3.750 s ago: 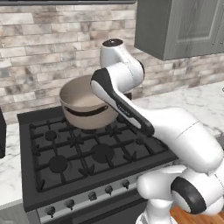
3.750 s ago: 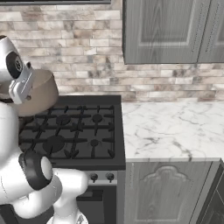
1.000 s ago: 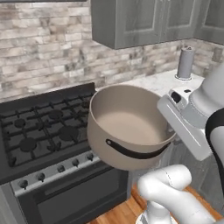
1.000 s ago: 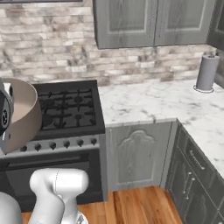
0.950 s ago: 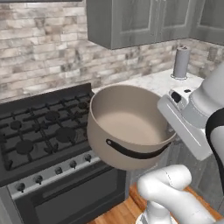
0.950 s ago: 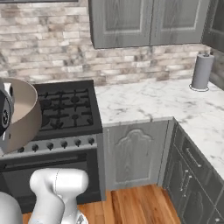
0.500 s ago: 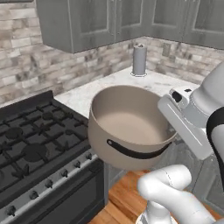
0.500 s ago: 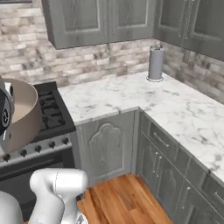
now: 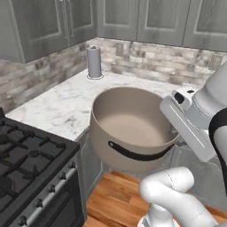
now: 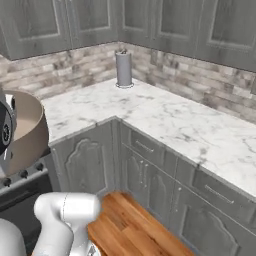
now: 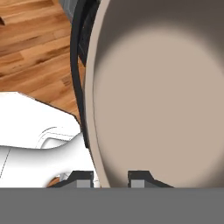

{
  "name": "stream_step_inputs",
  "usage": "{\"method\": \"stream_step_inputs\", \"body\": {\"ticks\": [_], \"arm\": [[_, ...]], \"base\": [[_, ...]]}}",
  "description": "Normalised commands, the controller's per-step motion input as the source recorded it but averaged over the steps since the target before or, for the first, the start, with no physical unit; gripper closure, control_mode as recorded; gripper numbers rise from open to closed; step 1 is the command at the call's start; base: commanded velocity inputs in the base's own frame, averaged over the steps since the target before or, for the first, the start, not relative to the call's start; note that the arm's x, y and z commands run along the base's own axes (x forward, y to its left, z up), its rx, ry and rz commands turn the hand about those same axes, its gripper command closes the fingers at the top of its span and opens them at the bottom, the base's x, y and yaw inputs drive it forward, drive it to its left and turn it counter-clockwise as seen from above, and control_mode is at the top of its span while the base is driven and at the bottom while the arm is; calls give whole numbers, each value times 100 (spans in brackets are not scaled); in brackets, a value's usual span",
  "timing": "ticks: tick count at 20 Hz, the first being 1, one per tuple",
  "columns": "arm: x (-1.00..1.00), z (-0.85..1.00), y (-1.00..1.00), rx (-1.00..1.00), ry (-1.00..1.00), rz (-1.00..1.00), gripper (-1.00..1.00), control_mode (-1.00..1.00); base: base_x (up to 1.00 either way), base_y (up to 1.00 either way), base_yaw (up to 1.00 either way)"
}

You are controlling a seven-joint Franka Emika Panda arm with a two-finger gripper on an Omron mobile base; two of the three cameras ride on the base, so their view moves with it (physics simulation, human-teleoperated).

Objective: Move the pot and pan from the stove into the sink.

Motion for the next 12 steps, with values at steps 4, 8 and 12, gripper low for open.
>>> {"method": "stream_step_inputs", "body": {"ticks": [4, 8, 12], "arm": [[0, 0, 0, 0, 0, 0, 100, 100], [0, 0, 0, 0, 0, 0, 100, 100], [0, 0, 0, 0, 0, 0, 100, 100]], "base": [[0, -5, -50], [0, -4, -50], [0, -4, -50]]}}
